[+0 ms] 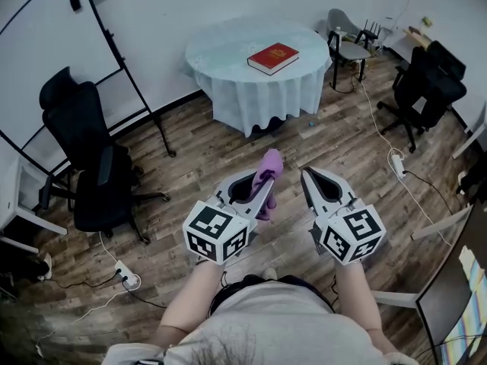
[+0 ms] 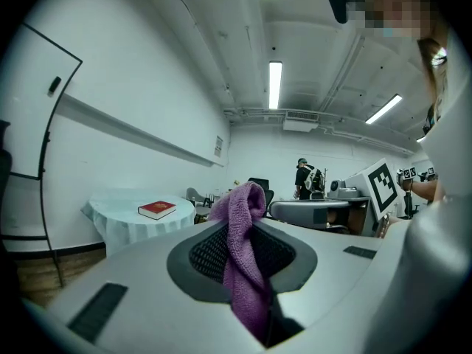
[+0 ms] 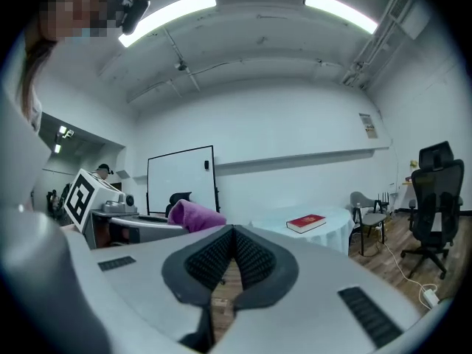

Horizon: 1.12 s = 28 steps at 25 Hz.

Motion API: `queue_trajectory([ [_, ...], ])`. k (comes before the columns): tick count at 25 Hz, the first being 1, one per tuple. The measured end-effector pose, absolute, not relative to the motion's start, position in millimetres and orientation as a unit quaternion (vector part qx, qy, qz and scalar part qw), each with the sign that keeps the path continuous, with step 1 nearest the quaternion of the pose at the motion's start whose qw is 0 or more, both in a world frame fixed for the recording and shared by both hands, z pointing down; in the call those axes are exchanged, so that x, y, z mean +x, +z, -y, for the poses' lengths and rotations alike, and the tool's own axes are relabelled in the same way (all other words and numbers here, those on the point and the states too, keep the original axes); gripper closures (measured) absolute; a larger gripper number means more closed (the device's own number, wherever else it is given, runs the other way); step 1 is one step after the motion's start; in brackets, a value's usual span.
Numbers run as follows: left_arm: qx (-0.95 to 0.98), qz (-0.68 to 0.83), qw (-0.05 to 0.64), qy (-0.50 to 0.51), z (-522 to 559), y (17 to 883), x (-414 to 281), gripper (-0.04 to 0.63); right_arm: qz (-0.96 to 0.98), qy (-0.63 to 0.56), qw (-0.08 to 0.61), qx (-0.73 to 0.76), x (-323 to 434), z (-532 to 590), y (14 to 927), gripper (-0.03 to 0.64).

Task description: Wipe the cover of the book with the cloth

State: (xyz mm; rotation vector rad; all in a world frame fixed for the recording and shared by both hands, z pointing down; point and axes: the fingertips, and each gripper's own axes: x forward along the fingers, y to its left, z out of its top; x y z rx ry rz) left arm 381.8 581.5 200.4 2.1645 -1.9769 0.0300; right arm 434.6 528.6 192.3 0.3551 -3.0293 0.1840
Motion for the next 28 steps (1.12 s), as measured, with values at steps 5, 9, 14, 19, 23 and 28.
queue_trajectory([
  [5, 0.728, 0.677, 0.112, 0.004, -570.9, 204.4, 386.2, 0.514, 0.991, 0.055, 0.063, 0.104, 432.1, -526.2, 200.3, 0.595],
  [9, 0.722, 0.683, 0.115, -0.005, -561.6, 203.5, 384.3, 0.514, 0.991, 0.058, 0.062, 0.105, 431.2, -519.0, 200.4, 0.595],
  [14, 0.721, 0.684, 0.113, 0.001, -543.9, 203.2, 369.9, 0.514, 0.990, 0.054, 0.079, 0.106, 419.9, -500.7, 209.9, 0.595],
  [19, 0.719, 0.684, 0.119, -0.008, -517.7, 206.9, 342.3, 0.514, 0.988, 0.062, 0.072, 0.119, 395.5, -468.5, 210.2, 0.595],
  [23, 0.728, 0.675, 0.122, -0.009, -483.5, 210.6, 318.1, 0.514, 0.986, 0.076, 0.074, 0.128, 366.7, -436.9, 217.3, 0.595],
  [28, 0.735, 0.667, 0.122, -0.005, -443.9, 207.9, 271.9, 0.514, 0.984, 0.087, 0.081, 0.129, 319.6, -401.2, 222.4, 0.595],
])
